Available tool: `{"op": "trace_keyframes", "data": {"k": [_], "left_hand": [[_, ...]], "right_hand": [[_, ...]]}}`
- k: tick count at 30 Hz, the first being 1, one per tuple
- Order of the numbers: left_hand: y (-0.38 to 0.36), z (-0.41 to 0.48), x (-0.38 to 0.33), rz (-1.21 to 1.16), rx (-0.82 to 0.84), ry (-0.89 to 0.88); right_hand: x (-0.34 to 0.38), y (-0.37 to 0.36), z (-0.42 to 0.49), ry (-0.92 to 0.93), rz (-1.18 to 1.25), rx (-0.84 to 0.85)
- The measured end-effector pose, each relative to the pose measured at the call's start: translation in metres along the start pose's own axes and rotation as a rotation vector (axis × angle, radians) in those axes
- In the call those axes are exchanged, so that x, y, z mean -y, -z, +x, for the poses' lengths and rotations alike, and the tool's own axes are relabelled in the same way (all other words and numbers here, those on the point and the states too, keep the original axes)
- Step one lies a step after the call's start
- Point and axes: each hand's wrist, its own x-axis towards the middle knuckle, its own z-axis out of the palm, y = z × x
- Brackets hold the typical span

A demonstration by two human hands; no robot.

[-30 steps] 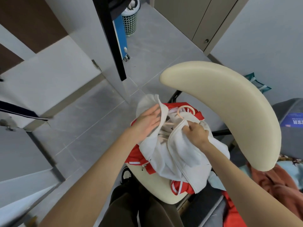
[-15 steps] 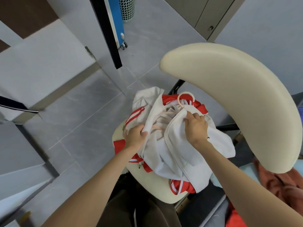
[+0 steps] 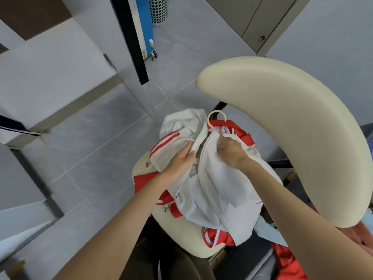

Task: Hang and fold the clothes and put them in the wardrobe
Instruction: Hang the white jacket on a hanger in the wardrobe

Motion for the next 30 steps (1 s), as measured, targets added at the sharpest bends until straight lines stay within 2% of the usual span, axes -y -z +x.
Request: {"op": "trace_keyframes", "data": {"k": [5, 7, 10, 12, 16, 21, 25, 30], "left_hand": [[-0.001, -0.017, 0.035, -0.02, -0.181, -0.088], [0.002, -0.024, 0.045, -0.121, -0.242, -0.046], [0.007, -0.036, 0.063, -0.182, -0.277, 0.02], [0.009, -0.046, 0.077, -0.172, -0.273, 0.024], [0.007, -0.056, 0.107, -0.114, -0.229, 0.024], [0.005, -0.05, 0.146, -0.066, -0.228, -0.013], [-0.003, -0.043, 0.176, 0.014, -0.231, -0.069], [-0.013, -0.028, 0.197, 0.103, -0.288, -0.272]], "right_hand": [[-0.005, -0.016, -0.028, 0.075, 0.252, -0.319], [-0.003, -0.024, -0.051, 0.08, 0.341, -0.424], [-0.002, -0.046, -0.083, 0.143, 0.353, -0.522], [-0.002, -0.065, -0.101, 0.158, 0.381, -0.522], [-0.009, -0.112, -0.121, 0.126, 0.369, -0.389], [-0.019, -0.161, -0.125, 0.191, 0.216, -0.251], [-0.033, -0.187, -0.118, 0.238, -0.007, -0.168], [-0.039, -0.21, -0.101, 0.265, -0.034, -0.475]]}}
